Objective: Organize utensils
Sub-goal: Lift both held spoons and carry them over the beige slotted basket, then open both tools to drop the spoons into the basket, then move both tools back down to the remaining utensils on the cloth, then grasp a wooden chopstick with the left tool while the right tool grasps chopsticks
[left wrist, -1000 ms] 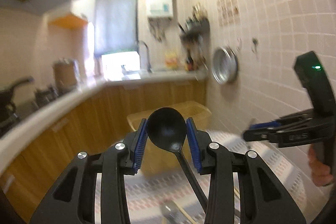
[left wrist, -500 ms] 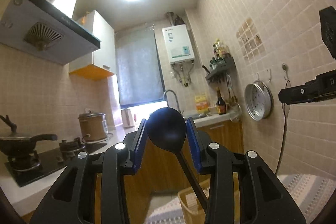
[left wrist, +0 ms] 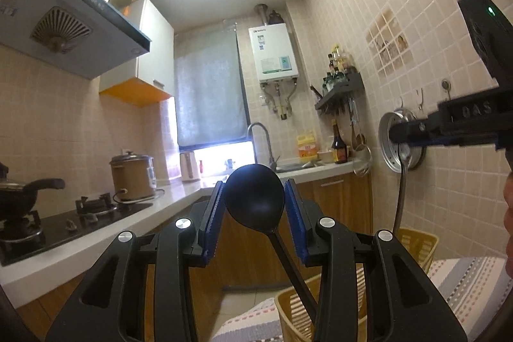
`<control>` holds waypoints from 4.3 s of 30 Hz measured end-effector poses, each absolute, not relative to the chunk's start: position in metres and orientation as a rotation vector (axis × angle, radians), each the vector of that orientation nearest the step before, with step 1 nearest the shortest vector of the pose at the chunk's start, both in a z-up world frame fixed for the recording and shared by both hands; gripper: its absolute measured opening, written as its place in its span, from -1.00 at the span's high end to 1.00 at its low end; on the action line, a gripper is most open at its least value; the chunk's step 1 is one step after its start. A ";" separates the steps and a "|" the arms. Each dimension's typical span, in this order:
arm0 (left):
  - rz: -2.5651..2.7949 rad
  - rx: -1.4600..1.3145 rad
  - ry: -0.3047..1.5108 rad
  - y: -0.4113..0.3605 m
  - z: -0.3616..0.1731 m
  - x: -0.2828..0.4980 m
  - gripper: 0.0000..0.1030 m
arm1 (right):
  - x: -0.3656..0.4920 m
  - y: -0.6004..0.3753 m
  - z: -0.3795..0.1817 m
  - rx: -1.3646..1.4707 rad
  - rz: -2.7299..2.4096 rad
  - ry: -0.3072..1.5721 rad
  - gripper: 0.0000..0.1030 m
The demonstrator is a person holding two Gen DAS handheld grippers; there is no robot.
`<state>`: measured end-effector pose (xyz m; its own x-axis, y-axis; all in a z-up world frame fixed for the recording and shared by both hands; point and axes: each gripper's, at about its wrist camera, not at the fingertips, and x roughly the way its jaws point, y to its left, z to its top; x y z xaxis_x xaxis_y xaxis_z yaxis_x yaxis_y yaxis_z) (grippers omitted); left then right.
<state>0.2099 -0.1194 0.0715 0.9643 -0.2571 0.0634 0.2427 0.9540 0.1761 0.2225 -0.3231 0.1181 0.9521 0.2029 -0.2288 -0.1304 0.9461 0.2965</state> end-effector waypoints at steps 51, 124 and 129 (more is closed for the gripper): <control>-0.333 0.020 0.094 -0.049 0.131 0.088 -0.06 | 0.098 -0.327 0.121 0.247 0.094 0.432 -0.05; -0.478 0.083 1.037 -0.057 -0.077 0.147 0.33 | 0.114 -0.322 -0.088 0.169 0.156 1.240 0.82; -0.478 0.085 1.036 -0.057 -0.077 0.146 0.33 | 0.115 -0.317 -0.089 0.141 0.150 1.246 0.82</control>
<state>0.1465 -0.0573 -0.0769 0.4168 -0.3407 -0.8427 0.4196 0.8945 -0.1541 0.1155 -0.3169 -0.0890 0.3116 0.1899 -0.9310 -0.0359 0.9815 0.1882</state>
